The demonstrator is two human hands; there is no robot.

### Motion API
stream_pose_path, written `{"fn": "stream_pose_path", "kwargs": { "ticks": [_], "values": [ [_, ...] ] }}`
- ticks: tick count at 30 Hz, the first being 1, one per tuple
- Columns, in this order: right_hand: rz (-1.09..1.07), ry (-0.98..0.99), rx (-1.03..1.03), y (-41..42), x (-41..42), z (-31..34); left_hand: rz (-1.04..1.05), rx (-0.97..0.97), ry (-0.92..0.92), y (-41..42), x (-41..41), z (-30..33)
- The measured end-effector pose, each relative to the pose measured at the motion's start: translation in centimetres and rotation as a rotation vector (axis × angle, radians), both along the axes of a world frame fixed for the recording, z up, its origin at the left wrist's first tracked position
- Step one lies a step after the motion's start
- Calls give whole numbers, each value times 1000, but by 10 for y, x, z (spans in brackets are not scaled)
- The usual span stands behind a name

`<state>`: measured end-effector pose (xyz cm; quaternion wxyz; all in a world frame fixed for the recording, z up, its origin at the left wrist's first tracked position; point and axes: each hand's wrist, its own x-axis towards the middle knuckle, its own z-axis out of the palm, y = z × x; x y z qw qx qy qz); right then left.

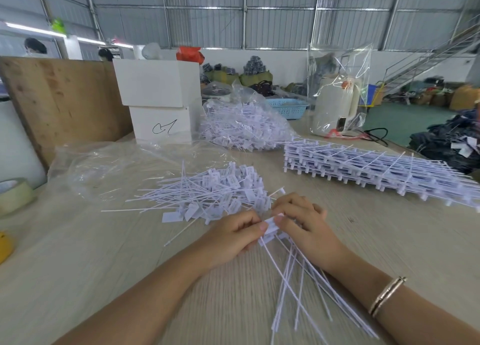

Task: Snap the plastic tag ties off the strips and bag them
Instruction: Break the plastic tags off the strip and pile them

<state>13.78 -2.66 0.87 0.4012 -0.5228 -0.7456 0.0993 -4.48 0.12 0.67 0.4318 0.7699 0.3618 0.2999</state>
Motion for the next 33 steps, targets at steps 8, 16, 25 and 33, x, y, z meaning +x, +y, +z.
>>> {"fn": "stream_pose_path", "kwargs": {
  "ticks": [8, 16, 25, 33],
  "values": [
    [44, -131, -63, -3, -3, 3, 40, 11, -143, 3, -3, -2],
    [115, -136, -87, 0, -2, 1, 43, 39, -160, -2, 7, 1],
    [101, -36, 139, -1, -5, -1, 135, -289, -446, -11, 20, 6],
    [82, -185, 216, -1, -7, -4, 209, -501, -639, -4, 19, 5]
  ]
}}
